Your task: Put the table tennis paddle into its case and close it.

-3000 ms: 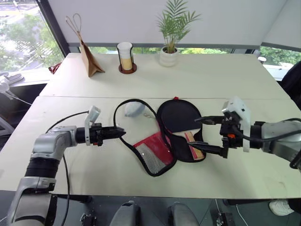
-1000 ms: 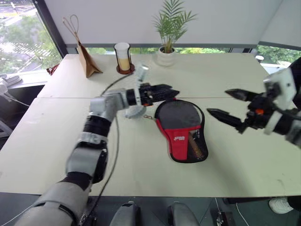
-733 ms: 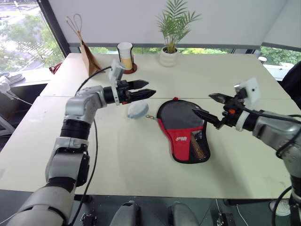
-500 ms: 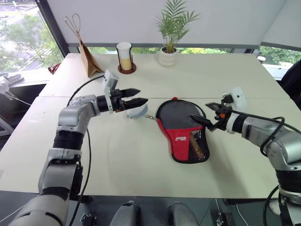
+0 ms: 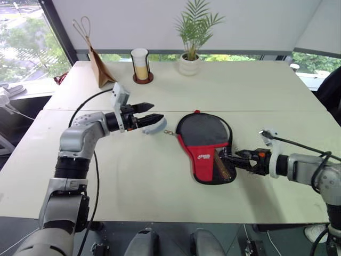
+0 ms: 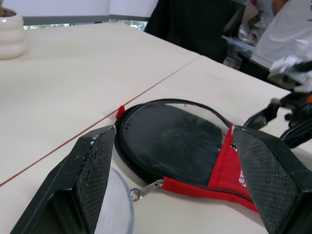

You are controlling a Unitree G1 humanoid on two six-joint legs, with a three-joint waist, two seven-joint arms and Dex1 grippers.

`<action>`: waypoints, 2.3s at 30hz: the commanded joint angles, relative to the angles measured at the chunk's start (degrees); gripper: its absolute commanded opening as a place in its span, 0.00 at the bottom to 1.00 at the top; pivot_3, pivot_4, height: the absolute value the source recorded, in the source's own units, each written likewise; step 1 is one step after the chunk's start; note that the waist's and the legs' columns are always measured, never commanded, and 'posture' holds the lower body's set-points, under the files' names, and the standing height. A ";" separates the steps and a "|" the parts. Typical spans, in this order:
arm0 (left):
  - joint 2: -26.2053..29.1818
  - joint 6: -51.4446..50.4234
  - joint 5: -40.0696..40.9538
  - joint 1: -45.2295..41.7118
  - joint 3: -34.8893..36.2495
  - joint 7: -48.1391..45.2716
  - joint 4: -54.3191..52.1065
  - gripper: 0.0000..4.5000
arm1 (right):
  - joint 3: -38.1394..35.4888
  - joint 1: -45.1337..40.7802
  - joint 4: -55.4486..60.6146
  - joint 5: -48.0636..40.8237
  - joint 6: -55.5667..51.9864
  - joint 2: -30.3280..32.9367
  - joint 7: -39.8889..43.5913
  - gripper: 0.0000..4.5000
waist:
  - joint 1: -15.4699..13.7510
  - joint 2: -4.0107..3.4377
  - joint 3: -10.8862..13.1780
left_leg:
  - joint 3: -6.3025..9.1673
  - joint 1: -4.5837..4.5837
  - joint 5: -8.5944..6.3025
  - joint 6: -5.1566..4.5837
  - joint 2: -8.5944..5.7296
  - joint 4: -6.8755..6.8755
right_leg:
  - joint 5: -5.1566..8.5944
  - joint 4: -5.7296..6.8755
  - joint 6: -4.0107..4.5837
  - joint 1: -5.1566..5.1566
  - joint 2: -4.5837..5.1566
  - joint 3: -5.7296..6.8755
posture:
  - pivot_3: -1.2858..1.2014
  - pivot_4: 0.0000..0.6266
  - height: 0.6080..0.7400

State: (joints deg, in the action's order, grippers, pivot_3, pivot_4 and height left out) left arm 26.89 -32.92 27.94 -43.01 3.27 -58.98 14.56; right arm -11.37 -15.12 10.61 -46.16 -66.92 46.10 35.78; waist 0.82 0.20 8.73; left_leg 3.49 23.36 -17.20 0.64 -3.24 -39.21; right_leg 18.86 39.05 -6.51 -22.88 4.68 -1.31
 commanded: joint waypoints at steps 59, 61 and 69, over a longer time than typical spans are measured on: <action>2.34 0.16 2.43 4.03 3.19 4.55 -8.35 0.88 | 11.59 2.41 -3.68 0.95 -5.21 3.38 24.74 0.01 | -0.28 0.45 -0.27 | 0.05 -0.06 -0.01 0.02 0.04 0.08 | 0.00 -0.10 0.00 0.07 0.03 0.03 | 0.52 0.24 1.00; 2.28 0.11 2.45 4.18 3.21 4.65 -8.43 0.88 | 11.44 2.98 -3.25 0.80 -5.13 4.19 25.19 0.01 | -0.24 0.45 -0.27 | 0.06 -0.06 -0.01 0.02 0.04 0.08 | 0.00 -0.10 0.00 0.08 0.03 0.03 | 0.52 0.24 1.00; 3.09 0.28 2.10 5.30 2.91 3.91 -9.03 0.88 | 10.63 3.83 -3.21 0.81 -4.57 6.06 26.34 0.01 | -0.29 0.45 -0.27 | 0.05 -0.05 -0.01 0.02 0.04 0.07 | 0.00 -0.14 0.00 0.08 0.04 0.03 | 0.52 0.24 1.00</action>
State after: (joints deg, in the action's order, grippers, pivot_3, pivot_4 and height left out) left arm 29.01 -33.33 29.46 -37.54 5.38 -54.72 7.75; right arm -0.86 -12.02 6.08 -44.63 -70.91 50.92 61.23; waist 0.53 0.65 8.46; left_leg 3.54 23.30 -17.21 0.66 -3.20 -39.14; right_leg 18.86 38.92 -6.50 -22.79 4.72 -1.28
